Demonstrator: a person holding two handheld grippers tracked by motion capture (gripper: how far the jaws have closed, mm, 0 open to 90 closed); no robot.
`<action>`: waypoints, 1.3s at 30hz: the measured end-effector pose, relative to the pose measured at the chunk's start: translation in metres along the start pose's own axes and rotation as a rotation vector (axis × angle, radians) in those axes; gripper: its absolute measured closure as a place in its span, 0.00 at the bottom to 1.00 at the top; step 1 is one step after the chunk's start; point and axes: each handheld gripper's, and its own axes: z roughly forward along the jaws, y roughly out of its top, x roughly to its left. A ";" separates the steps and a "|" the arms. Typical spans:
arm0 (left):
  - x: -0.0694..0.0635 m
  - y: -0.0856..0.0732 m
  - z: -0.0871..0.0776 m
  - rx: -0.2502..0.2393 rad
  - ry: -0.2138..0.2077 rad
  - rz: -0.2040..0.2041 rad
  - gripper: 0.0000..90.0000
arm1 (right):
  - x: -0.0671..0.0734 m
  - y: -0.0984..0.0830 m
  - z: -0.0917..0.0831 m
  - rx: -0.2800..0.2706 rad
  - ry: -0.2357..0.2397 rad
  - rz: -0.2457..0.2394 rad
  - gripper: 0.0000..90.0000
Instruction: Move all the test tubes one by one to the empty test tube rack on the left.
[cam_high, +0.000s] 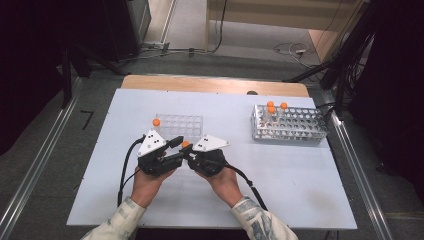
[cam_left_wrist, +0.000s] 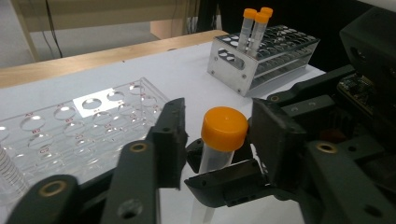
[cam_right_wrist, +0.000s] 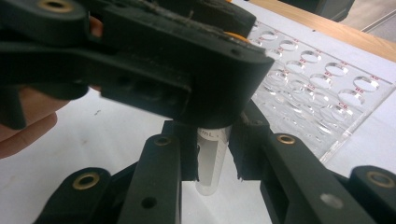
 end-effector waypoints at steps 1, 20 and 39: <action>0.000 0.000 0.000 -0.001 -0.002 0.000 0.71 | 0.000 0.000 0.000 0.000 0.000 0.000 0.80; -0.002 0.000 0.001 0.011 -0.010 0.011 0.78 | 0.000 0.001 -0.003 -0.002 -0.008 -0.014 0.71; 0.024 0.034 -0.020 -0.057 0.056 -0.081 0.78 | -0.022 -0.007 -0.043 0.020 -0.072 0.015 0.24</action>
